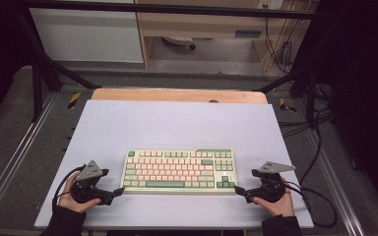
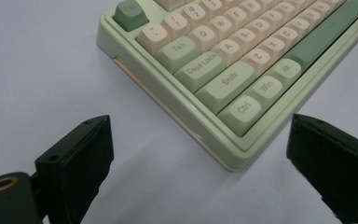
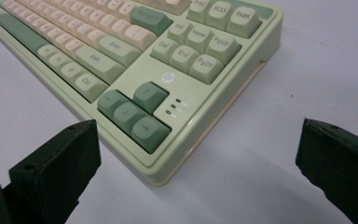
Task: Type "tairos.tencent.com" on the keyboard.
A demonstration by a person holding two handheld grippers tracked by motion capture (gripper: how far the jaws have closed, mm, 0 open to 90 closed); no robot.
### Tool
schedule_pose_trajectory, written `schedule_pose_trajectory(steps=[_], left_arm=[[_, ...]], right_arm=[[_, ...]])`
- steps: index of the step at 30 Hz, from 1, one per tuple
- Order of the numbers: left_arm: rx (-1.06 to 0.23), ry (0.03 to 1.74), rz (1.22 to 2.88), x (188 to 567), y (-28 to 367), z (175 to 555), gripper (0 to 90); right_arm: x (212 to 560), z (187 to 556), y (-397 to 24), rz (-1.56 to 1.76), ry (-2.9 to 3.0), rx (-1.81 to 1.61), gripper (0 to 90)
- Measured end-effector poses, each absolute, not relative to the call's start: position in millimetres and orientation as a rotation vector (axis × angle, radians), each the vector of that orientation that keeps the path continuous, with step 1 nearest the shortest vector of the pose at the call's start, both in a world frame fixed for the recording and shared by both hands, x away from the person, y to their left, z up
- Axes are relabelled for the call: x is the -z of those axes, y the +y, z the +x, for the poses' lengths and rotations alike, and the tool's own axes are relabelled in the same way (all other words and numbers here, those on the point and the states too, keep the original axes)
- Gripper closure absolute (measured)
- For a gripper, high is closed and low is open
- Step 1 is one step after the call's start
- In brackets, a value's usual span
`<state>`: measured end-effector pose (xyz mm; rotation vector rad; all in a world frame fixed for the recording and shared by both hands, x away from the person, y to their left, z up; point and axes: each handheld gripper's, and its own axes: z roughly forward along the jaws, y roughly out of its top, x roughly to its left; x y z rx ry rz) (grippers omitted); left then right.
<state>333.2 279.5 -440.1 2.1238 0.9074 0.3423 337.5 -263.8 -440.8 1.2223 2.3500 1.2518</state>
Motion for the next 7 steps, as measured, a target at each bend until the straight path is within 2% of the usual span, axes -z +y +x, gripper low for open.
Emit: schedule_pose_trajectory(steps=[7], left_arm=[[-0.350,0.911,2.125,441.3,280.3,333.4,7.1]], right_arm=[[443.1,336.5,-263.8,1.204,2.368,-1.253,0.4]])
